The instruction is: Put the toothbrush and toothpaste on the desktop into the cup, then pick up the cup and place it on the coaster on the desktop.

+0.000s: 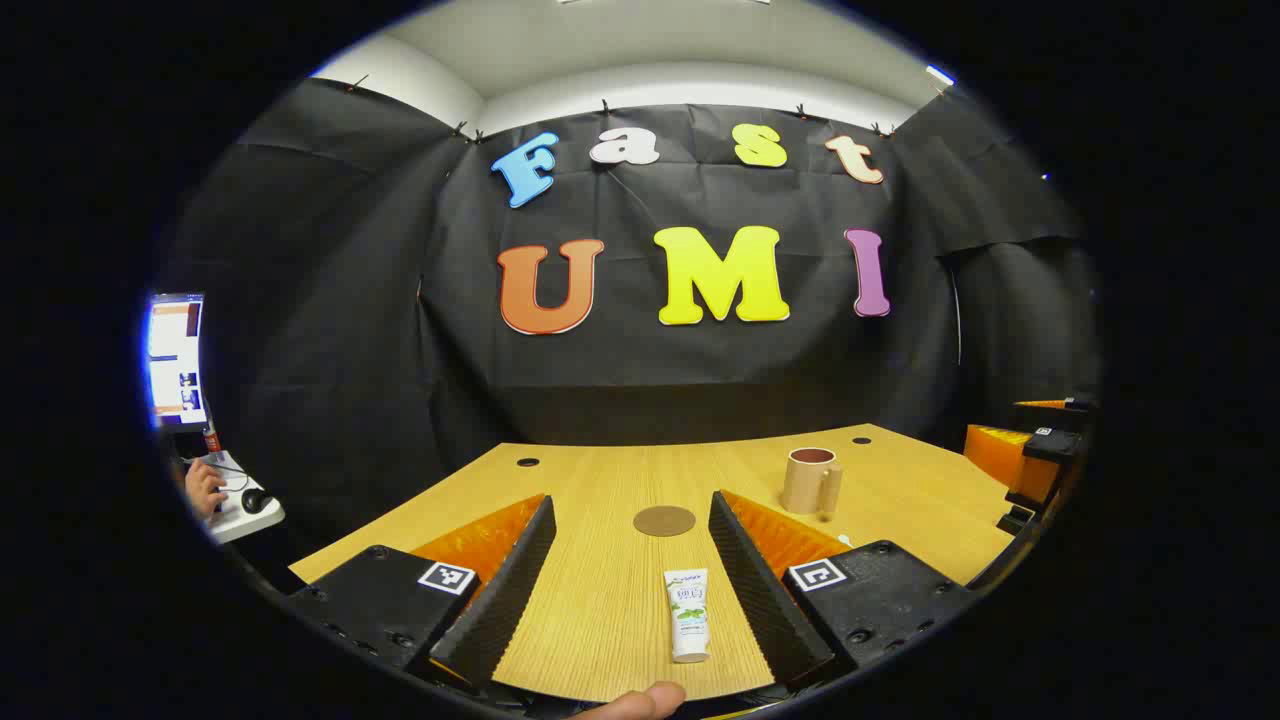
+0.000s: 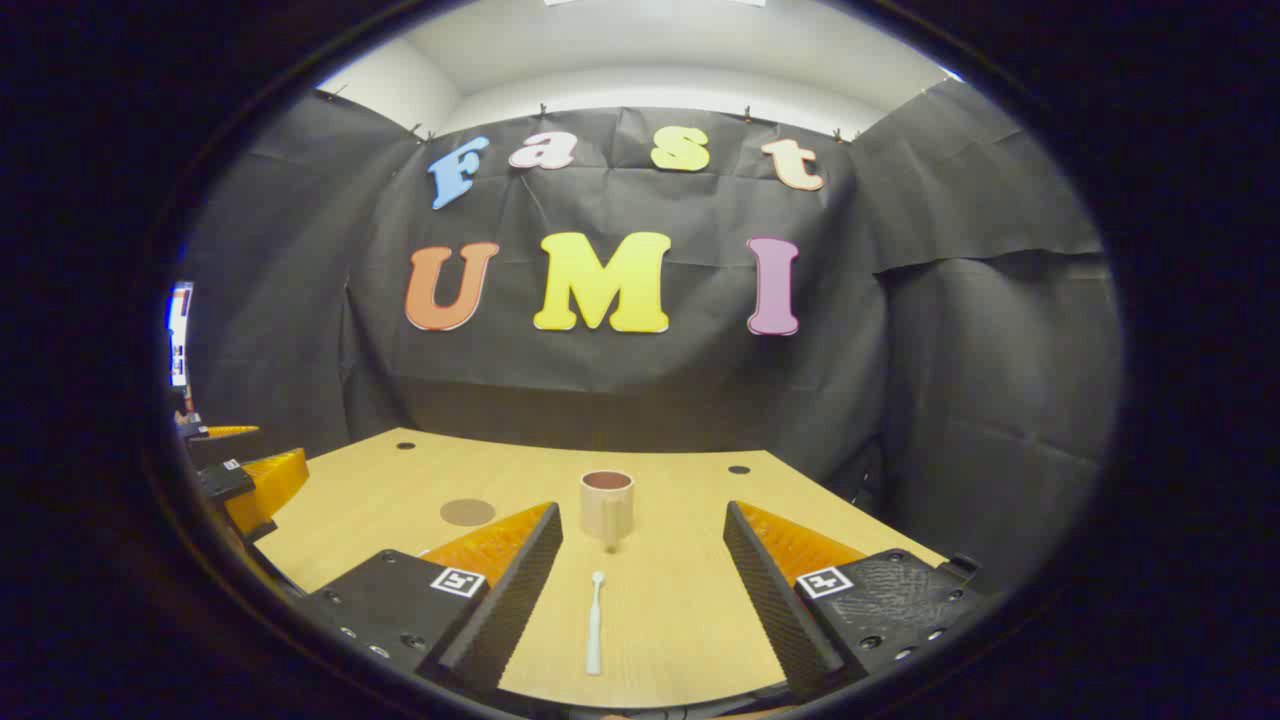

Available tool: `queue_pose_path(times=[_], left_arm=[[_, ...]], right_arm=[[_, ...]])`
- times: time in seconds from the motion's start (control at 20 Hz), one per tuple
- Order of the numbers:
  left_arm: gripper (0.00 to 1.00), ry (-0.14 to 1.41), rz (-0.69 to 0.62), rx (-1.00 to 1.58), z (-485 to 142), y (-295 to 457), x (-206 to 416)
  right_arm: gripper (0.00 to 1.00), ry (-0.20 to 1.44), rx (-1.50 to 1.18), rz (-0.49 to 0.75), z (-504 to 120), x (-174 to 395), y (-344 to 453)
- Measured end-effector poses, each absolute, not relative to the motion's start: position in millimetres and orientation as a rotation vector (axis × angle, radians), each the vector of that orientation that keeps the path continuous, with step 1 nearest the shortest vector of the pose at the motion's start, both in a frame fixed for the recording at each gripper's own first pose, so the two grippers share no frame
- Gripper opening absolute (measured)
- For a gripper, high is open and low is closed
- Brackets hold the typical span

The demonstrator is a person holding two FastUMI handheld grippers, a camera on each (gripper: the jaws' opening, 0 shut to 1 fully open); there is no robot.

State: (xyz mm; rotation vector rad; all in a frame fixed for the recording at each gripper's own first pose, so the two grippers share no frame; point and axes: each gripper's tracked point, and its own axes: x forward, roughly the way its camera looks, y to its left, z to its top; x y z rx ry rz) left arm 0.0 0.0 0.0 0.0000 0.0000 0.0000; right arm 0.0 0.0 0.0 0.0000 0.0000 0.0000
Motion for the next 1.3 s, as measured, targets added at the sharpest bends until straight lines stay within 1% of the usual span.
queue_pose_path(times=[0.15, 0.4, 0.85, 1.1, 1.3], left_arm=[[0.98, 0.002, 0.01, 0.001, -0.2, 0.9, -0.6], [0.98, -0.004, 0.021, 0.001, 0.5, 0.3, -0.9], [0.98, -0.01, 0.007, 0.012, -2.0, -6.4, -3.5], [0.98, 0.0, 0.008, 0.011, -8.2, -6.5, -1.4], [0.98, 0.005, 0.0, -0.002, -12.2, -8.8, 0.1]], right_arm=[[0.96, 0.007, -0.005, 0.014, -0.9, -1.0, 4.1], [0.96, -0.008, 0.0, -0.004, 0.5, -3.0, -3.6], [0.97, 0.01, 0.005, -0.013, -9.8, 1.2, -8.1], [0.96, -0.009, -0.026, -0.044, -14.5, 5.3, -10.2], [0.96, 0.028, -0.01, -0.009, -28.8, 12.4, 1.0]])
